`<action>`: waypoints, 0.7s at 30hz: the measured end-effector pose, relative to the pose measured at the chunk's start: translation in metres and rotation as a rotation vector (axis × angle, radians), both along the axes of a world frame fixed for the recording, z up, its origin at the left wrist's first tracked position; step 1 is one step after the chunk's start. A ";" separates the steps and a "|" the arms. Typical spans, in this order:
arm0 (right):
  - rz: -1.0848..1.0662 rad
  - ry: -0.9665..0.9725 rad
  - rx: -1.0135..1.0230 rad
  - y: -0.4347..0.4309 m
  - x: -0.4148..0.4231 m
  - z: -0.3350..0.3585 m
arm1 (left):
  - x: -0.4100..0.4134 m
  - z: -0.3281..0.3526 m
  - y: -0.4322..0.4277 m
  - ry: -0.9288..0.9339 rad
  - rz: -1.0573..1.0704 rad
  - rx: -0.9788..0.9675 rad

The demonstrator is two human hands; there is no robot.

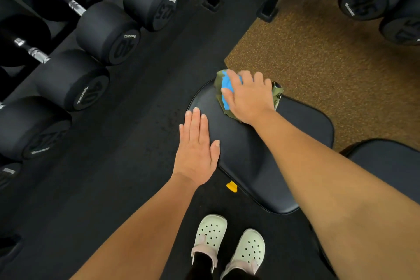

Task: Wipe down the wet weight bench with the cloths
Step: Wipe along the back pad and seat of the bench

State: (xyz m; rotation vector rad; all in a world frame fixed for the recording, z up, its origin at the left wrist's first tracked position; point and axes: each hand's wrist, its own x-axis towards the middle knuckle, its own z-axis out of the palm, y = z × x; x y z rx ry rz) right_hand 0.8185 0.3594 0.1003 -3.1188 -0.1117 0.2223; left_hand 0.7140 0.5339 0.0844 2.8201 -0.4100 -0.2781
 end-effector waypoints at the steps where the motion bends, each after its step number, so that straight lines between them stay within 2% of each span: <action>1: 0.049 -0.022 0.004 -0.012 -0.008 -0.002 | 0.000 0.000 0.000 0.000 0.001 0.010; 3: -0.008 -0.049 -0.016 -0.039 -0.025 -0.003 | 0.001 0.000 0.001 0.001 0.000 0.038; 6: -0.213 -0.040 -0.067 -0.059 -0.041 -0.001 | 0.001 0.001 0.001 0.005 0.003 0.050; 9: -0.452 0.004 -0.055 -0.040 -0.024 0.002 | 0.001 0.000 0.002 0.005 0.010 0.053; 11: -0.476 0.019 -0.033 -0.014 -0.007 0.002 | 0.000 0.000 0.003 0.006 0.004 0.038; 16: -0.095 -0.037 -0.009 0.023 0.004 -0.004 | 0.000 -0.001 0.000 -0.014 0.005 0.015; 19: 0.230 -0.094 0.039 -0.004 -0.012 -0.003 | 0.000 0.000 0.001 -0.009 0.001 0.039; 21: 0.333 -0.055 0.048 -0.026 -0.022 -0.004 | 0.000 0.000 0.002 -0.019 -0.002 0.047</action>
